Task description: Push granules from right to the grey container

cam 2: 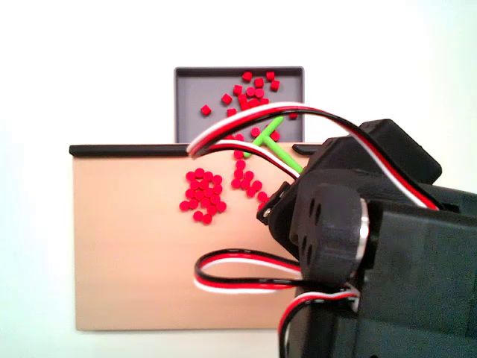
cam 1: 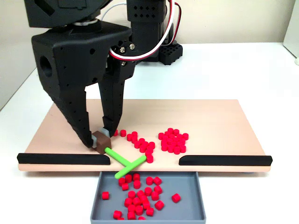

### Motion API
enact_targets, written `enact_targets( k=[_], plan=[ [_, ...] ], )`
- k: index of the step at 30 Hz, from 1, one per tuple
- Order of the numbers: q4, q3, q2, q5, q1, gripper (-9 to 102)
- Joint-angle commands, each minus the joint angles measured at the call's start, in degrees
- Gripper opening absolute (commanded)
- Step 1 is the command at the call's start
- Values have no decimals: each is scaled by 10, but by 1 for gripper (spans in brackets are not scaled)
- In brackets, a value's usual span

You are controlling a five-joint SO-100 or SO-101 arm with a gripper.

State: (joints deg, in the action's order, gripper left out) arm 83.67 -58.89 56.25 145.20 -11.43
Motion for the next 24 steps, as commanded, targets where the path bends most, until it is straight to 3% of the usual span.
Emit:
enact_targets(
  k=[1, 12, 24],
  plan=[
    [-3, 17, 22, -21, 5, 0],
    [3, 17, 59, -112, 15, 0],
    [26, -58, 218, -465, 53, 0]
  ],
)
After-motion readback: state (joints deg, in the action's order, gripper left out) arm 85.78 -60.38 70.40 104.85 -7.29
